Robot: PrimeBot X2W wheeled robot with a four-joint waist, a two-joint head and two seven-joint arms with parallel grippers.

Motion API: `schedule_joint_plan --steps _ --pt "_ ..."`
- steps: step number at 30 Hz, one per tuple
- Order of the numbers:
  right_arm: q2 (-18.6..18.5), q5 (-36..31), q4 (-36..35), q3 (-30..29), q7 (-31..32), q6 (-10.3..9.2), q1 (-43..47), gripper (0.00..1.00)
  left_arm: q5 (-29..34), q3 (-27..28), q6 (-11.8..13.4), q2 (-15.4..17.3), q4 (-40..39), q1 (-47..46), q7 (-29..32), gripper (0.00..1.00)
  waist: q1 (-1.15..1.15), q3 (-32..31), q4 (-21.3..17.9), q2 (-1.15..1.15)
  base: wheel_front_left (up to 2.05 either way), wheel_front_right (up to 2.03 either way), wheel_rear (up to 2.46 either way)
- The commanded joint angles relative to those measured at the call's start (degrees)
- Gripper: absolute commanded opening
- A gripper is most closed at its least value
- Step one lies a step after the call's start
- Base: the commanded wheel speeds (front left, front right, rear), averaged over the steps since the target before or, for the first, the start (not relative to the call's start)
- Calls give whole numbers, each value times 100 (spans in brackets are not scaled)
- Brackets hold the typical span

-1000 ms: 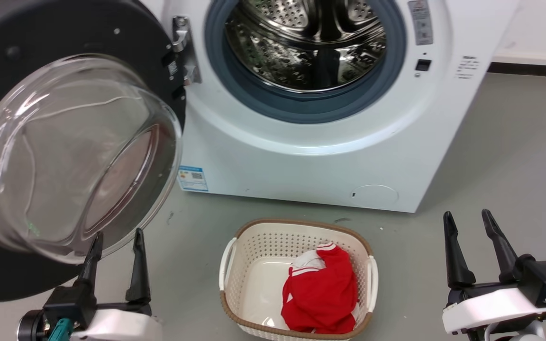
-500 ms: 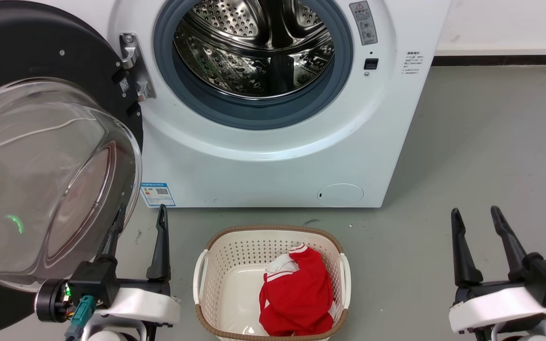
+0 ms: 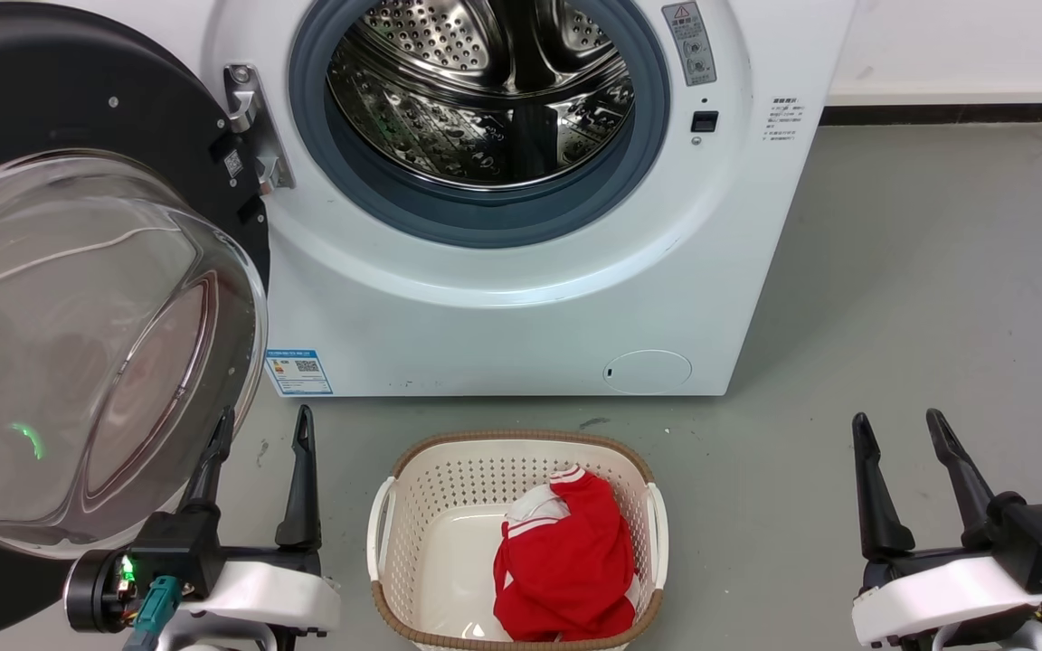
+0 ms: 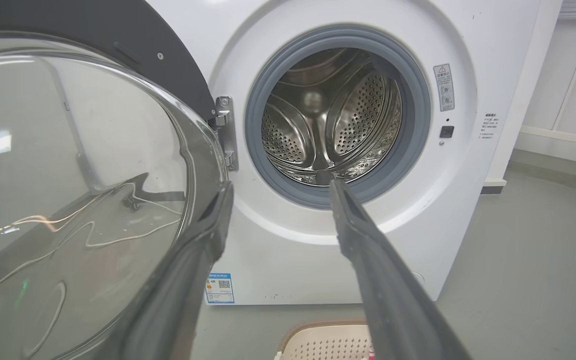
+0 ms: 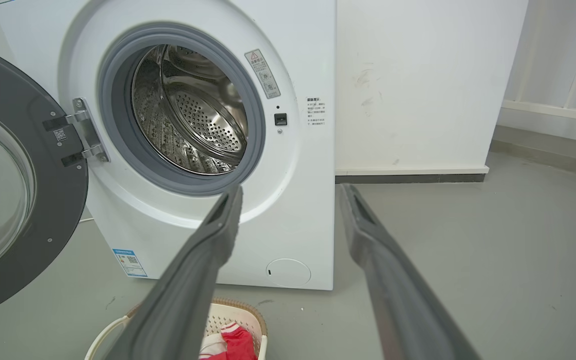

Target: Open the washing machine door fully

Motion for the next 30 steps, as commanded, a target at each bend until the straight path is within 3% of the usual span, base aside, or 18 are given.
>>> schedule_joint_plan --steps 1,13,14,18,30 --pt "8 23 19 -4 -23 -2 -58 100 -12 7 19 -2 18 -16 -15 100 0 2 7 0 0 0 0" --pt "8 74 95 5 -51 -2 -62 100 -34 28 16 -10 22 -22 -15 100 0 -10 -23 0 0 0 0" --pt "0 66 95 10 -23 0 -10 0 -20 22 19 -6 24 -4 0 0 0 -11 -23 0 0 0 0" --pt "2 122 231 25 -7 1 62 0 -60 35 17 -20 196 35 31 0 0 -11 -23 0 0 0 0" --pt "-35 1544 375 -11 249 1 -77 0 -1486 129 -46 -20 342 -78 406 0 0 -17 -17 0 0 0 0"
